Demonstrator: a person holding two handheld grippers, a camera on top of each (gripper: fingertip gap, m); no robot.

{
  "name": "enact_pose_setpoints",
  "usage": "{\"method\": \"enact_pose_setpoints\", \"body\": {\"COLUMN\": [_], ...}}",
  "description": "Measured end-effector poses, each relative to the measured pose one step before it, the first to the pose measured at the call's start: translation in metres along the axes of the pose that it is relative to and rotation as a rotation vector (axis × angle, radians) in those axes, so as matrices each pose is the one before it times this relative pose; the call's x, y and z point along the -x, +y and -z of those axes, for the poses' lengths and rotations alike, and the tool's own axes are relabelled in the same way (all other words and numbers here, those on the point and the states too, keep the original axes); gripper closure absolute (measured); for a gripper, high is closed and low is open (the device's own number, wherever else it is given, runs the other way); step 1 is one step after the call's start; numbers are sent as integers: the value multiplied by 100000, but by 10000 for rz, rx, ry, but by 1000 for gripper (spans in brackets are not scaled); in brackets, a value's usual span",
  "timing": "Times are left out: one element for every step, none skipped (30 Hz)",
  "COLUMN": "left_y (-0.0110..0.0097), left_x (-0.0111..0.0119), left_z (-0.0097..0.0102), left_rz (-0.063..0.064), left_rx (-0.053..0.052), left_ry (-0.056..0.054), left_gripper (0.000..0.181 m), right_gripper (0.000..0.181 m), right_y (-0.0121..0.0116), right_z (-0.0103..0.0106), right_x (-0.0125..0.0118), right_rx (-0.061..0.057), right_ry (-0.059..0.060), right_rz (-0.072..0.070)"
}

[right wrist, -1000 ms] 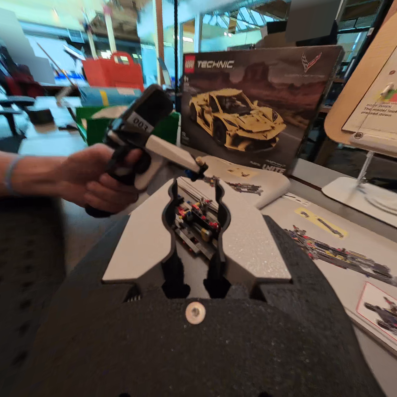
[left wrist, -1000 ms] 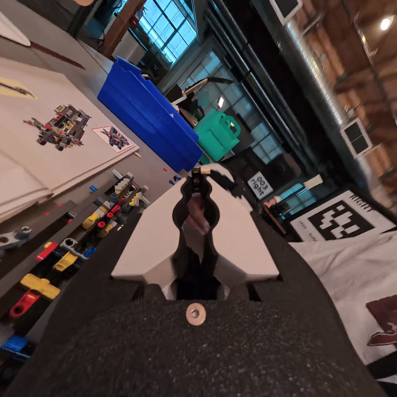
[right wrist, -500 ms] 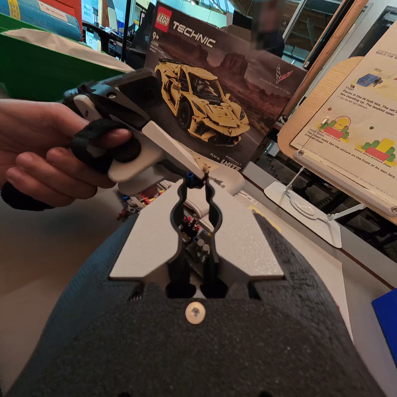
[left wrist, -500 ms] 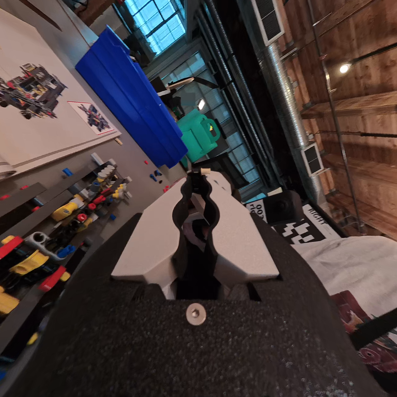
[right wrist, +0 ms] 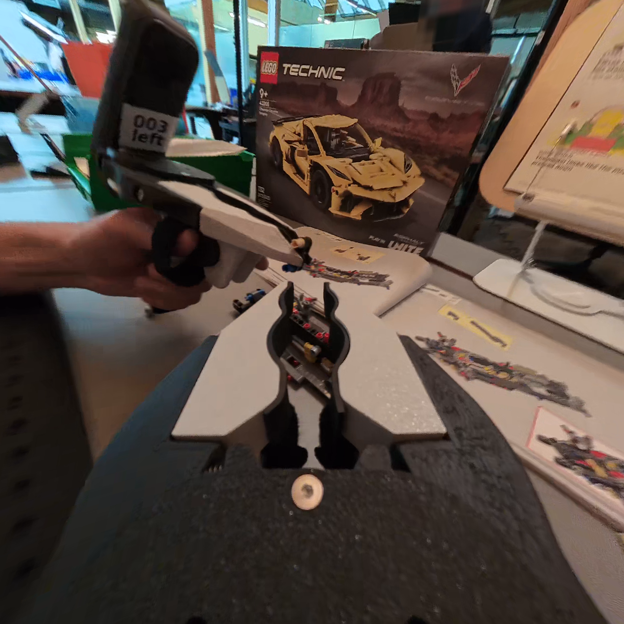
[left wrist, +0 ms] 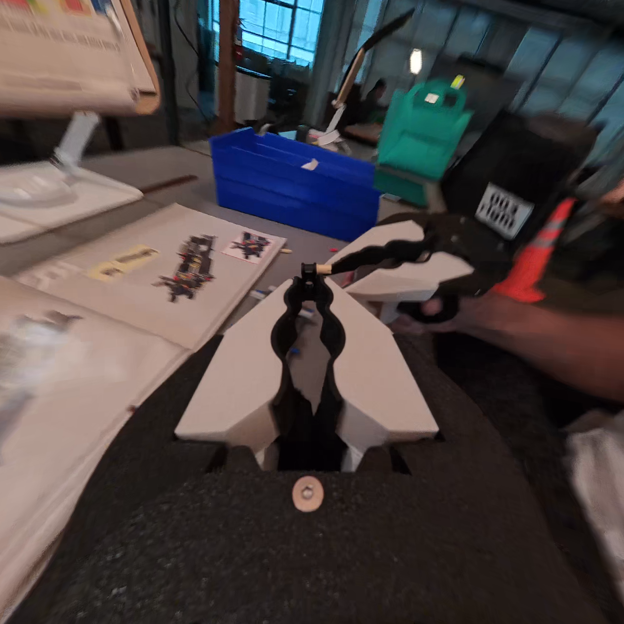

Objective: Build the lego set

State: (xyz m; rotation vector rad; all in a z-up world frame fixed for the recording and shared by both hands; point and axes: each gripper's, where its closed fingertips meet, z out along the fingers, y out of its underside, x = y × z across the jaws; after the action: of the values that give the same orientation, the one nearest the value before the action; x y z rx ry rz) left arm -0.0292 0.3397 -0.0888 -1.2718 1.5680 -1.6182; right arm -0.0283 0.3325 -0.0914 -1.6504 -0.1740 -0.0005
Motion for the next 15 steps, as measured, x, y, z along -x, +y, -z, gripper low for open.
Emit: {"method": "enact_pose_setpoints", "body": {"left_y": [5, -64, -237, -424, -592, -671, -751, -790, -820, -910, -867, -598, -260, -16, 138], "left_x": [235, 153, 4, -70, -120, -254, -467, -368, -367, -508, -436, -299, -258, -152, -4], "left_z": [180, 175, 182, 190, 181, 151, 128, 97, 69, 62, 60, -9, -48, -64, -47], "left_rz": [-1262, -1175, -976, -687, -425, -232, -98, 43, 109, 106, 135, 177, 223, 219, 122], "left_rx": [155, 57, -109, -269, -406, -501, -567, -565, -541, -600, -580, -391, -175, -15, 83], "left_ry": [-546, -481, -354, -234, -119, 64, 244, 211, 206, 304, 253, 171, 170, 122, 38], "left_gripper": [175, 175, 175, 175, 175, 175, 175, 175, 175, 175, 175, 175, 175, 175, 175], "right_gripper": [165, 164, 161, 159, 159, 159, 159, 159, 160, 159, 159, 160, 162, 163, 164], "right_y": [48, 167, 193, 6, -211, -411, -409, -382, -267, -175, -171, -23, -139, -243, -261], "right_z": [42, -87, -150, -110, -41, 39, 61, 48, 47, 39, 24, 18, 28, 84, 84], "right_x": [158, 246, 245, 285, 393, 524, 565, 697, 707, 914, 1002, 648, 626, 591, 321], "right_rx": [-24, 55, 95, 13, -127, -255, -248, -226, -179, -106, -86, 10, -19, -95, -127], "right_ry": [-404, -453, -426, -405, -434, -533, -611, -727, -797, -952, -1004, -770, -730, -538, -221], "right_rz": [-638, -709, -684, -620, -573, -649, -765, -876, -1013, -1057, -1082, -1004, -675, -510, -90]}}
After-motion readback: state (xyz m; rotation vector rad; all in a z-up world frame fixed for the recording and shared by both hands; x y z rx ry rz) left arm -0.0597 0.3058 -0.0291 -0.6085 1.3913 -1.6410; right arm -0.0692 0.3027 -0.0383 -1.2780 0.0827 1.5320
